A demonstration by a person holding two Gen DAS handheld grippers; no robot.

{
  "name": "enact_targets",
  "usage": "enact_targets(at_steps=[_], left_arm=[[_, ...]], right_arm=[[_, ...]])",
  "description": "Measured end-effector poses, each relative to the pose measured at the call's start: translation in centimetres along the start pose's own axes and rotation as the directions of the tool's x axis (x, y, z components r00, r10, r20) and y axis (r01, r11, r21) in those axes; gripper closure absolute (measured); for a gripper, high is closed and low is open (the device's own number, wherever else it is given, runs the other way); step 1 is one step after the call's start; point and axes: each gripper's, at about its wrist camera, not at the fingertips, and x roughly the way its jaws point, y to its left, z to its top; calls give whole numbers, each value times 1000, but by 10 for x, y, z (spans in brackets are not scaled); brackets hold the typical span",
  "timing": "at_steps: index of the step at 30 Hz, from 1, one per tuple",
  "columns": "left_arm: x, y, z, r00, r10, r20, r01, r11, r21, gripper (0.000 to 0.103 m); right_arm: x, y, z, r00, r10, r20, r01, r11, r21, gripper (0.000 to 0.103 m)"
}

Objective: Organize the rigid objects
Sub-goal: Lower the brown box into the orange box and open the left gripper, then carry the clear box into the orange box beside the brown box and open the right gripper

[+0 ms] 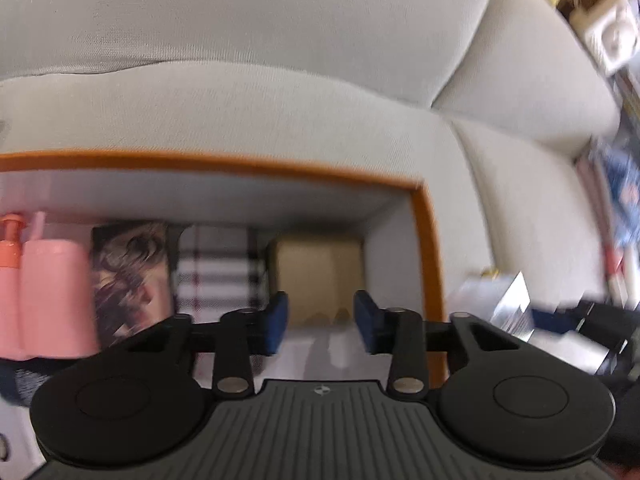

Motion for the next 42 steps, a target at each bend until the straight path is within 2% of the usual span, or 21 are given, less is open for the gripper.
enact_targets(at_steps=[1,7,12,17,22,26,30,33,37,40,42], left_arm=[[1,0,-3,1000,11,-9,-11,1000,17,67],[18,1,-7,999,14,-31,-14,1000,27,75],[21,0,-6,999,-21,-24,21,1000,9,77],[9,-2,-15,1000,-9,-23,10,999,46,77],[-31,10,-33,998,-8,66,5,999,48,77],[-63,29,-58,990,43,133,-48,998,36,77],[-75,54,-73,987,47,156,-42,999,-35,77],[-84,70,-80,984,39,174,-27,997,-72,77],[-98,79,-91,978,10,210,12,995,-103,75],[-103,84,-99,976,6,220,20,993,-115,74],[-102,87,-102,976,5,218,22,992,-121,74]], right_arm=[[0,2,1,1000,-1,2,1,1000,-5,52],[-1,16,2,1000,-23,-7,22,999,-43,52],[1,19,2,999,-39,-23,38,998,-48,52],[-1,20,3,998,-60,-29,58,997,-51,52],[-21,27,11,998,-59,35,62,995,-83,52],[-45,45,24,994,10,107,15,975,-224,52],[-53,79,35,993,83,82,-42,912,-408,52],[-40,109,35,995,102,11,-80,836,-543,52],[1,143,21,991,55,-121,-126,679,-723,52],[33,154,11,985,-47,-168,-107,600,-793,52],[50,154,8,976,-110,-186,-89,579,-810,52]])
